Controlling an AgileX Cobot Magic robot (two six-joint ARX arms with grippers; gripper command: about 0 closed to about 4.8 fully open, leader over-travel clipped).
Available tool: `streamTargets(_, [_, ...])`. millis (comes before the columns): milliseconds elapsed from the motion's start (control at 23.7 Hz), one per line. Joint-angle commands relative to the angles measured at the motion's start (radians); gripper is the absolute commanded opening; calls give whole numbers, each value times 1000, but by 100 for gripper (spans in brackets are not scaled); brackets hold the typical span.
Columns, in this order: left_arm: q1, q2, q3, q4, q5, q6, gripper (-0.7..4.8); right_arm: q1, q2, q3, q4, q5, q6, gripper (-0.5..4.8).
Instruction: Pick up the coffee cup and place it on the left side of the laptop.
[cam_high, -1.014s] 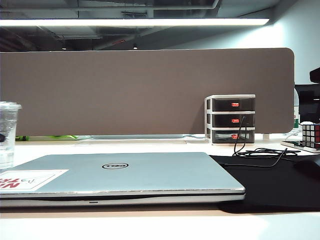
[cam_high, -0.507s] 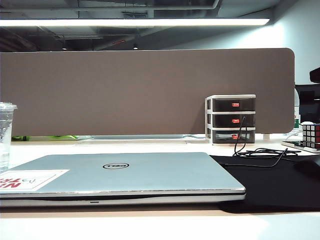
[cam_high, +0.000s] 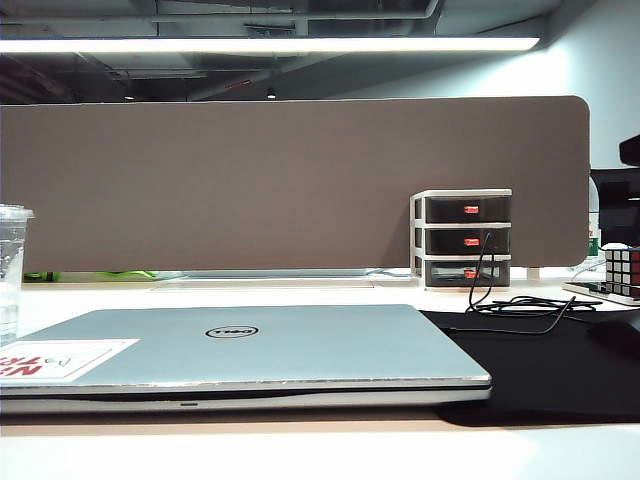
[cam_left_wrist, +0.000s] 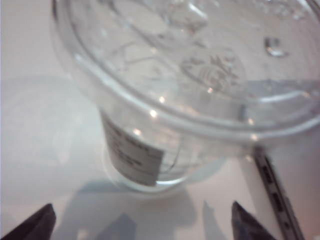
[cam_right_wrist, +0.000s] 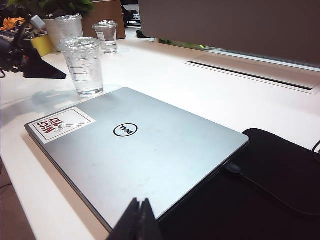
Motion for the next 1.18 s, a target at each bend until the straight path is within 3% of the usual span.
streamTargets(42, [2, -83, 3, -57, 4, -100, 479, 1, -2, -5, 14, -9, -3, -1])
streamTargets(338, [2, -294, 2, -188, 60, -232, 479, 1, -2, -5, 14, -21, 6, -1])
streamTargets(423, [1, -375, 2, -297, 60, -288, 479, 1, -2, -5, 14, -28, 21, -1])
streamTargets(761, [-6, -619, 2, -562, 52, -288, 479, 1, -2, -5, 47, -46, 32, -1])
streamTargets(972, [-5, -817, 2, -580, 52, -344, 479, 1, -2, -5, 59, -47, 47, -1])
streamTargets(1183, [-6, -990, 2, -583, 52, -344, 479, 1, -2, -5, 60, -50, 50, -1])
